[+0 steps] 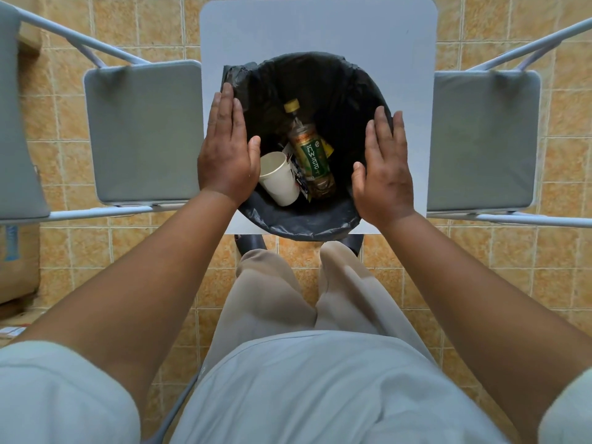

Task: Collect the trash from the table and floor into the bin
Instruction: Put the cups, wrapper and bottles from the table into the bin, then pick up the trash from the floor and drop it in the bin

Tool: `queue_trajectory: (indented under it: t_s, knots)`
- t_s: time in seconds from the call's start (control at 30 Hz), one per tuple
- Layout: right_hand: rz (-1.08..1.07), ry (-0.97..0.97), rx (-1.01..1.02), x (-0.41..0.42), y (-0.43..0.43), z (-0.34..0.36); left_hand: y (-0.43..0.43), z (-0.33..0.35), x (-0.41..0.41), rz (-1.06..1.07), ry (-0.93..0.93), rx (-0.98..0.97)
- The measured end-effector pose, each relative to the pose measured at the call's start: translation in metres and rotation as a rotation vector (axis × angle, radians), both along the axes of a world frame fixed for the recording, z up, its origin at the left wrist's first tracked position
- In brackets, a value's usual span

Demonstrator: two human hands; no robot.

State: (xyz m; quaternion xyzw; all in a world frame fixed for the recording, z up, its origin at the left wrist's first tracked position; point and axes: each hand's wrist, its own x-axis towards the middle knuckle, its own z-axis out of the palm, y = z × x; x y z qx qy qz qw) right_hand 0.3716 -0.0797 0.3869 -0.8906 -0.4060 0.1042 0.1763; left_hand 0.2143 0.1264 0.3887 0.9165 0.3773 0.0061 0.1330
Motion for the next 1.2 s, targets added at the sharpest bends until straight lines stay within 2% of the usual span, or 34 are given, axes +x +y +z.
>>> queue_trajectory:
  t_s: [0.2, 0.37, 0.5, 0.7, 0.9, 1.2]
  knots:
    - [-0.066, 0.026, 0.045, -0.008, 0.004, 0.004, 0.002, -0.007, -0.004, -0.001, -0.09, 0.033]
    - [-0.327, -0.2, -0.011, -0.01, 0.003, 0.009, 0.002, 0.0, -0.001, -0.015, -0.242, -0.119]
    - [-0.535, -0.09, -0.055, -0.028, 0.009, 0.014, 0.02, 0.01, -0.019, 0.006, -0.214, -0.141]
    - [-0.671, -0.026, -0.058, -0.075, -0.001, 0.029, 0.027, 0.019, -0.034, -0.041, -0.146, -0.252]
    - [-0.824, 0.008, 0.081, -0.144, -0.06, 0.036, -0.012, 0.03, -0.066, -0.209, -0.186, -0.261]
    - [-1.049, 0.107, 0.206, -0.296, -0.2, 0.023, -0.131, 0.036, -0.157, -0.435, -0.124, -0.327]
